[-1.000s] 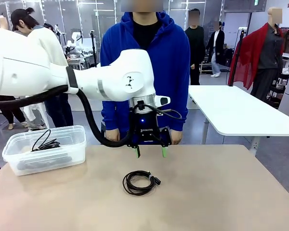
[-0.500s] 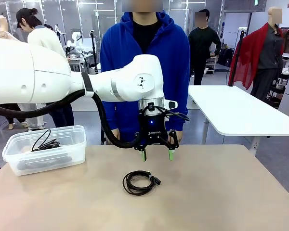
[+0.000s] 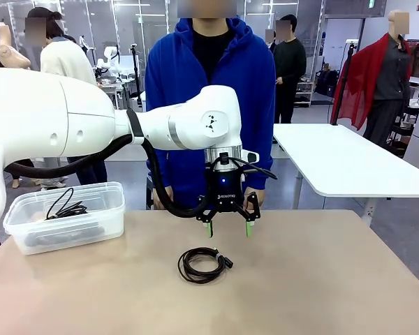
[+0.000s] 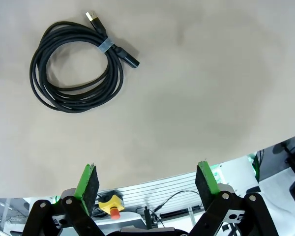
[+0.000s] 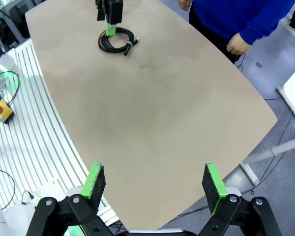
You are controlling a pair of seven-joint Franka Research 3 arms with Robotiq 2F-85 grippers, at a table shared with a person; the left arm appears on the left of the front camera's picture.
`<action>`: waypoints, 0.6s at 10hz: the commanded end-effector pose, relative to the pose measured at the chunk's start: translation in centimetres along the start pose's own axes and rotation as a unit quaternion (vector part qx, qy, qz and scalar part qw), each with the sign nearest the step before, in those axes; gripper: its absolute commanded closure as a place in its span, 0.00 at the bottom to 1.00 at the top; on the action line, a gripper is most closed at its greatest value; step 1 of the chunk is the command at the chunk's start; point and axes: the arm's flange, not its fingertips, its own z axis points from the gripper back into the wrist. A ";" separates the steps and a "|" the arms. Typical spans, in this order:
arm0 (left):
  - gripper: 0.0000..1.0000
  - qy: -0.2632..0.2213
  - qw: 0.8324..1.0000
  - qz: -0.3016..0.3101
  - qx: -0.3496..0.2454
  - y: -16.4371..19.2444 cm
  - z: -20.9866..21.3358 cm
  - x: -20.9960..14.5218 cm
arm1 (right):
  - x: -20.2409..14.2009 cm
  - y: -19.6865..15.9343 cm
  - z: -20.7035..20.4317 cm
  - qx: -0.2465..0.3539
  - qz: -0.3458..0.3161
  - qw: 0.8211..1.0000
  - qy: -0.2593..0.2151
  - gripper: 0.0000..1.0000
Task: Organize and store the cables.
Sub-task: Place the USB Extension Cable into the Organizing box.
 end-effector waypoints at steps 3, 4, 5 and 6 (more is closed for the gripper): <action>0.00 0.001 0.999 0.031 0.029 -0.8 -0.6 1.0 | 0.1 -0.1 0.0 -0.003 0.004 1.000 -0.001 0.00; 0.00 -0.017 0.998 0.041 0.043 -0.4 -1.4 1.0 | 0.1 -0.1 0.0 -0.003 0.004 1.000 -0.001 0.00; 0.00 -0.032 0.997 0.048 0.047 -0.1 -2.3 1.2 | 0.1 -0.1 0.0 -0.003 0.004 1.000 -0.001 0.00; 0.00 -0.056 0.995 0.062 0.054 0.4 -3.4 1.5 | 0.1 -0.1 0.0 -0.003 0.004 1.000 -0.001 0.00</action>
